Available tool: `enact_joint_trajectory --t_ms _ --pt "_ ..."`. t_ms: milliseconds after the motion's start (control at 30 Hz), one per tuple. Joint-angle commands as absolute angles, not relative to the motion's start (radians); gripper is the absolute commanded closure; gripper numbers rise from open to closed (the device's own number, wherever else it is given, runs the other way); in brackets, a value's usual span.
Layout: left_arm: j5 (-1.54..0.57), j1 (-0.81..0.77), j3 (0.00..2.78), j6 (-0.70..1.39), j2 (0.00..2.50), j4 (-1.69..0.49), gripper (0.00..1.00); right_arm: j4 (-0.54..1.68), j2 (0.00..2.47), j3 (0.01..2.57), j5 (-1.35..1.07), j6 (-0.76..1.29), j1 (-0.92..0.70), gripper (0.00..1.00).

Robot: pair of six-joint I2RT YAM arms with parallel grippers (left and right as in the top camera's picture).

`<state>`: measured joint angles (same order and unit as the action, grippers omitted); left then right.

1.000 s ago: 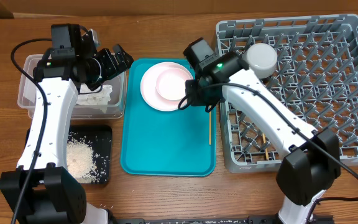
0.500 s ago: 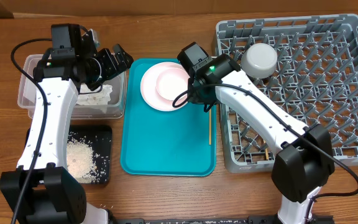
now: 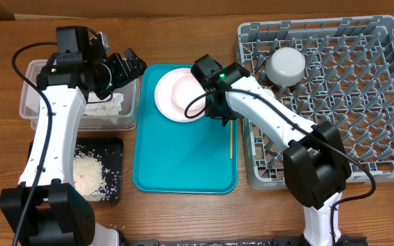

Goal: Sort waste into correct bins and load items into the dishwasher

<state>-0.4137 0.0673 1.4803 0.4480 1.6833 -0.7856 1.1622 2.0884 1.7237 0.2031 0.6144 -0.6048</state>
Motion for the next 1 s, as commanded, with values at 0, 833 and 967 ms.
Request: enact_joint_trajectory --t_ms 0,833,967 --pt "-0.407 0.065 1.507 0.441 1.675 -0.786 0.00 1.156 2.094 1.720 0.229 0.630 -0.612 0.81" --pt "-0.407 0.065 1.507 0.441 1.675 -0.786 0.00 1.067 2.096 1.592 0.262 0.628 -0.618 0.76" --pt "-0.407 0.065 1.507 0.441 1.675 -0.786 0.00 1.037 2.096 1.553 0.271 0.622 -0.618 0.75"
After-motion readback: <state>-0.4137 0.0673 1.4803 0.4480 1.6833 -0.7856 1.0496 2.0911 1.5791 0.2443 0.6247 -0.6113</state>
